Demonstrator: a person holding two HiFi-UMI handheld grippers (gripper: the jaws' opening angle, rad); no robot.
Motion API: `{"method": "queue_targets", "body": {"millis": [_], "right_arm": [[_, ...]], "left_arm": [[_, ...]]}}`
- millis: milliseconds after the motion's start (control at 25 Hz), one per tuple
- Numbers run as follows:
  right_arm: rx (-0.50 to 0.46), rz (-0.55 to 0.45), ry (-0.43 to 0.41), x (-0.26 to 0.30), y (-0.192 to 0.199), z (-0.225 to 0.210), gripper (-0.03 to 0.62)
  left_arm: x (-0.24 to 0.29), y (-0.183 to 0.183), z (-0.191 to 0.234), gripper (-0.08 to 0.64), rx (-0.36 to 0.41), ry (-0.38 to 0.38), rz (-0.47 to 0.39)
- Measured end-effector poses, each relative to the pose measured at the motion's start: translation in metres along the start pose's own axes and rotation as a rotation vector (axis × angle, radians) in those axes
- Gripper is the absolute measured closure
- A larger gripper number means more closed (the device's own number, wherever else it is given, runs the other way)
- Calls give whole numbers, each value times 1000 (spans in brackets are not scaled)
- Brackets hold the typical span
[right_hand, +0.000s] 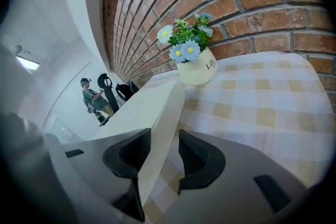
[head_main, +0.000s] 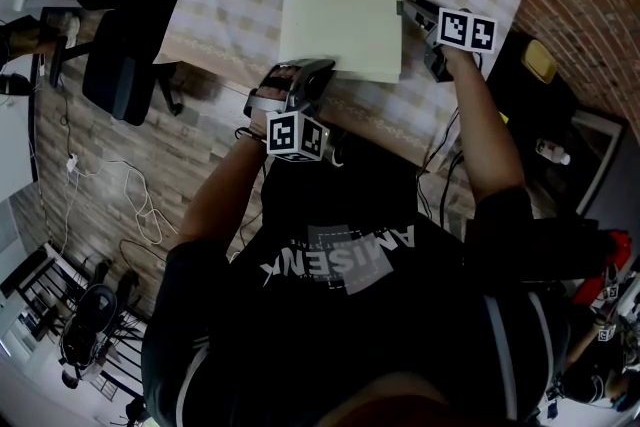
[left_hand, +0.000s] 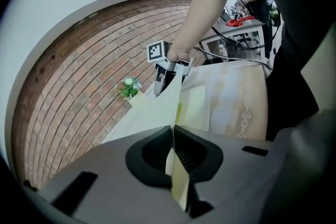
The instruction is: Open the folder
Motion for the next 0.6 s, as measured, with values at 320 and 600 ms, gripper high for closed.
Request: {"method": "queue_targets", "body": {"millis": [320, 600], "right_arm": [[28, 4, 4, -1, 1, -3, 393], [-123, 119, 303, 2, 39, -40, 540]], "left_arm": [[-20, -9, 35, 537, -193, -53, -36], [-40, 1, 55, 537, -298, -110, -58]]}}
Point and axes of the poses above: the fingertips, and each gripper's own axes: x forward along the fingers, z to its left, y out of its underside, the point moved 2 cm from there along -x, backward along the fingers, and after that the axes turned 12 degrees about z, right-handed, at the moved point
